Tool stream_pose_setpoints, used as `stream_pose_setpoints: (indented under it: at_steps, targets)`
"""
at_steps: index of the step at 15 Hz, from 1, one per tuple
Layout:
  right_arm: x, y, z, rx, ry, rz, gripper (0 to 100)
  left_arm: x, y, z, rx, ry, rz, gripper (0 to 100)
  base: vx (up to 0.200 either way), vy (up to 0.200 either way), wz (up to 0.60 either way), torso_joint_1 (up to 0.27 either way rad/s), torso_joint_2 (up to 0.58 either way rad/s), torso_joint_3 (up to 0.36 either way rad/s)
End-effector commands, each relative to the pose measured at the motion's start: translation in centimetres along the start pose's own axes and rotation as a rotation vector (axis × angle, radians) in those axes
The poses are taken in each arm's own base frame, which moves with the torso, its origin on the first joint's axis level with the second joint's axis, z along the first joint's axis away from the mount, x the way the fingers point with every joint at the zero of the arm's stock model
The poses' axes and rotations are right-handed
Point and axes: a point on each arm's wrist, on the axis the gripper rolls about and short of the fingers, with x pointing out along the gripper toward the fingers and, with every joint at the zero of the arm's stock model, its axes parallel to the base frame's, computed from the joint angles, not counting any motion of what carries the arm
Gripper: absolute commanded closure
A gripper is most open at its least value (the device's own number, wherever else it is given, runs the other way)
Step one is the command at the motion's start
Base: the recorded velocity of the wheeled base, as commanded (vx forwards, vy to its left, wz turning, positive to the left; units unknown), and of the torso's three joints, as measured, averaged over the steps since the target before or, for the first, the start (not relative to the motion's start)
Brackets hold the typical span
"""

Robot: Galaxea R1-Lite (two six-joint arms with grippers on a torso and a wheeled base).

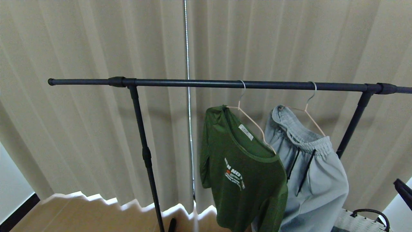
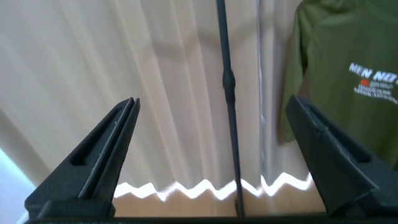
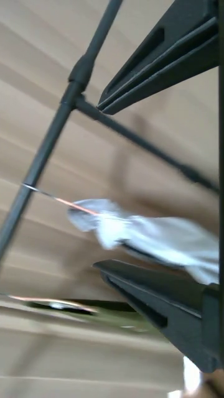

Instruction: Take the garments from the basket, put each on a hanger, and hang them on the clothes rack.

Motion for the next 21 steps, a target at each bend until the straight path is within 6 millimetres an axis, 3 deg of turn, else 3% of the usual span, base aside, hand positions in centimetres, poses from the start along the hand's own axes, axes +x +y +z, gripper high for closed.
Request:
stream_pose_setpoints:
  at_steps: [1, 8, 10, 11, 13, 15, 21]
  targets:
    - [-3.1, -0.4, 1.2, -0.059, -0.119, -0.051, 0, -0.3, -0.1, -0.4, -0.023, 0.006, 0.014, 0, 0.000, 0.000, 0.00, 0.000, 0.00, 0.000]
    - [-4.6, 0.8, -1.3, -0.114, 0.064, -0.029, 0, -0.3, 0.0, -0.7, -0.060, 0.044, 0.054, 0, 0.000, 0.000, 0.00, 0.000, 0.00, 0.000]
    - [-6.4, 2.4, -4.7, -0.108, 0.164, -0.109, 0, -0.3, 0.0, -0.7, -0.033, 0.045, 0.055, 0, 0.000, 0.000, 0.00, 0.000, 0.00, 0.000]
    - [-7.3, 3.1, -6.1, -0.071, 0.216, -0.185, 0, -0.3, 0.0, -0.7, -0.037, 0.044, 0.053, 0, 0.000, 0.000, 0.00, 0.000, 0.00, 0.000]
    - [-8.3, 3.6, -6.8, 0.016, 0.215, -0.226, 0, -0.3, 0.0, -0.7, -0.028, 0.040, 0.033, 0, 0.000, 0.000, 0.00, 0.000, 0.00, 0.000]
    - [-8.4, 3.7, -6.9, 0.128, 0.191, -0.227, 0, -0.3, -0.2, -0.7, -0.028, 0.030, -0.041, 0, 0.000, 0.000, 0.00, 0.000, 0.00, 0.000]
    - [-8.1, 4.1, -7.8, 0.418, 0.177, -0.199, 0, -0.3, -0.2, -0.7, -0.034, 0.029, -0.042, 0, 0.000, 0.000, 0.00, 0.000, 0.00, 0.000]
